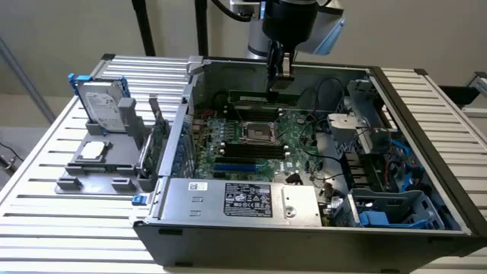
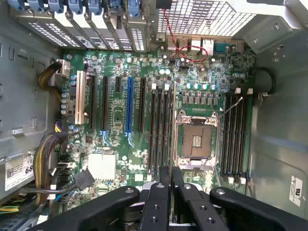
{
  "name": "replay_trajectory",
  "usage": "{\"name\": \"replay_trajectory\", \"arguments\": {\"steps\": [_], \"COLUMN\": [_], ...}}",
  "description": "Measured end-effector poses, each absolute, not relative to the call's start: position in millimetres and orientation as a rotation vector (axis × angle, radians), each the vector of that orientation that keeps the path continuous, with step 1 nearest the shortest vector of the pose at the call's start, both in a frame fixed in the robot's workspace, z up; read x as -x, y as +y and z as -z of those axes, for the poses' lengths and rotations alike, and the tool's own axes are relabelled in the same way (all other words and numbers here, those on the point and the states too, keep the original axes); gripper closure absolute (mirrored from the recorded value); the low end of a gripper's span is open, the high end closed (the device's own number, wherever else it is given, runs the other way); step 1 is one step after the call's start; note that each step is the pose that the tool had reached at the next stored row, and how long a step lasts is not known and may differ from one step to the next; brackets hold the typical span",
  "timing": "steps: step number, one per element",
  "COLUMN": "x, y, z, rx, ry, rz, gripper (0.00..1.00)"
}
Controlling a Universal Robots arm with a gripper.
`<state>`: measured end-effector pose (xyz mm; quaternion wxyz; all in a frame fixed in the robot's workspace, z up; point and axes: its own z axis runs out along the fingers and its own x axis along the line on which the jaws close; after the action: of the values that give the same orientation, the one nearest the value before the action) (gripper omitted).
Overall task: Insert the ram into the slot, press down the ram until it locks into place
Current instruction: 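Insert the ram into the slot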
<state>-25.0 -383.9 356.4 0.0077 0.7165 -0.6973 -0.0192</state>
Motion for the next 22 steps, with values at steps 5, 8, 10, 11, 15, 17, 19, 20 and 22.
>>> {"name": "replay_trajectory", "arguments": {"steps": [5, 8, 10, 11, 15, 17, 19, 20, 22], "x": [25.0, 25.0, 25.0, 25.0, 25.1, 25.3, 25.4, 25.4, 25.5], "y": [-383.9, -383.9, -383.9, -383.9, -383.9, -383.9, -383.9, -383.9, -384.0], "z": [-356.3, -356.4, -356.4, -356.4, -355.1, -351.5, -347.9, -346.1, -342.5], "rx": [-2.24, -2.24, -2.24, -2.24, -2.24, -2.24, -2.24, -2.24, -2.24], "ry": [-2.18, -2.18, -2.18, -2.18, -2.18, -2.18, -2.18, -2.18, -2.18], "rz": [0.06, 0.06, 0.06, 0.06, 0.06, 0.059, 0.059, 0.059, 0.059], "gripper": [0.87, 0.87, 0.87, 0.87, 0.87, 0.87, 0.87, 0.87, 0.87]}}
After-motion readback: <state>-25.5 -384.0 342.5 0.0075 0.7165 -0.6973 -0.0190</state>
